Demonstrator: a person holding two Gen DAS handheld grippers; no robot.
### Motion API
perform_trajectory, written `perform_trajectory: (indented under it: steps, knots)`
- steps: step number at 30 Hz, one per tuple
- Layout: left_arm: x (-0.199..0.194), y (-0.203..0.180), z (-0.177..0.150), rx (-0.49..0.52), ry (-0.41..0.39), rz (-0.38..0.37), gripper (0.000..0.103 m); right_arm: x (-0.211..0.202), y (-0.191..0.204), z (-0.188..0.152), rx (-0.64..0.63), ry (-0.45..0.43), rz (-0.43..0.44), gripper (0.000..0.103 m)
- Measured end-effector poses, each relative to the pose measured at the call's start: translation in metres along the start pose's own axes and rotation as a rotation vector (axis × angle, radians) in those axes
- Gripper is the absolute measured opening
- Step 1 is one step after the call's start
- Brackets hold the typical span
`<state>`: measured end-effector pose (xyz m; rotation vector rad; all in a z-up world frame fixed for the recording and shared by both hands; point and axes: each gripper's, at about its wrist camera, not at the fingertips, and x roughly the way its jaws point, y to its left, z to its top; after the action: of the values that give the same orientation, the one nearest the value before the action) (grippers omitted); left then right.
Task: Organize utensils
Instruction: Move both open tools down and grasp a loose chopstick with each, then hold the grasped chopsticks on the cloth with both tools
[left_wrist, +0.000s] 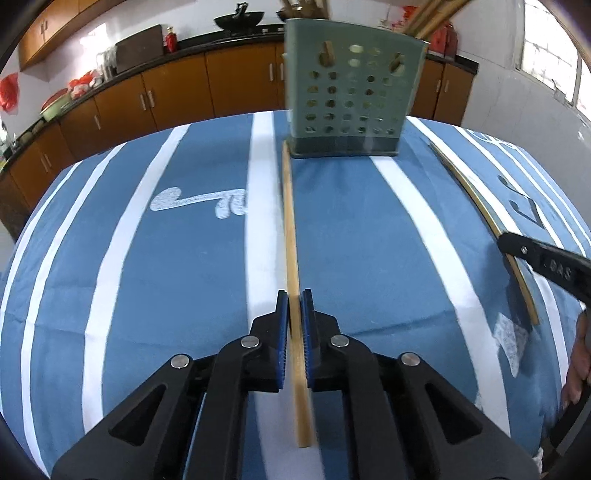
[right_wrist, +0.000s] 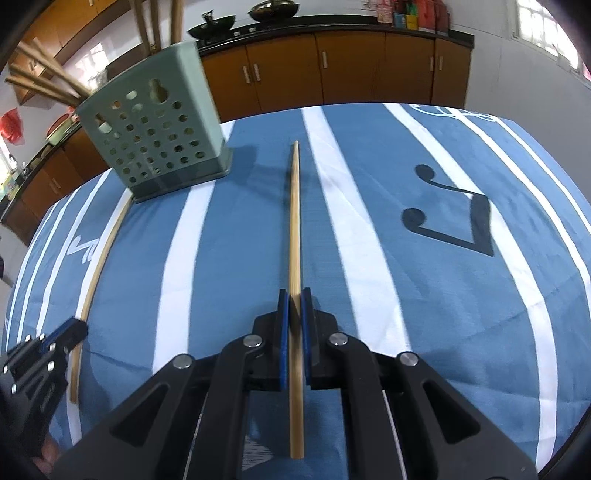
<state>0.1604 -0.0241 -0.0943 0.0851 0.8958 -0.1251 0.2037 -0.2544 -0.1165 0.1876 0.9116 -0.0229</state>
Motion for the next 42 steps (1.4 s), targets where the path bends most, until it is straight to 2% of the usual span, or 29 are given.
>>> perform_trajectory:
  steps: [6,12,22,42]
  knots:
    - [0.012,0.032,0.016,-0.065,0.005,0.042,0.008,0.005,0.014,0.003,-0.053,-0.005,0.011,0.008]
    - [0.021,0.051,0.025,-0.119,-0.016,0.002,0.008,0.014,0.016,0.014,-0.079,-0.032,-0.036,0.008]
    - [0.021,0.056,0.024,-0.150,-0.025,-0.034,0.008,0.016,0.017,0.012,-0.090,-0.056,-0.045,0.009]
    - [0.021,0.054,0.025,-0.140,-0.023,-0.019,0.009,0.016,0.017,0.012,-0.097,-0.054,-0.051,0.010]
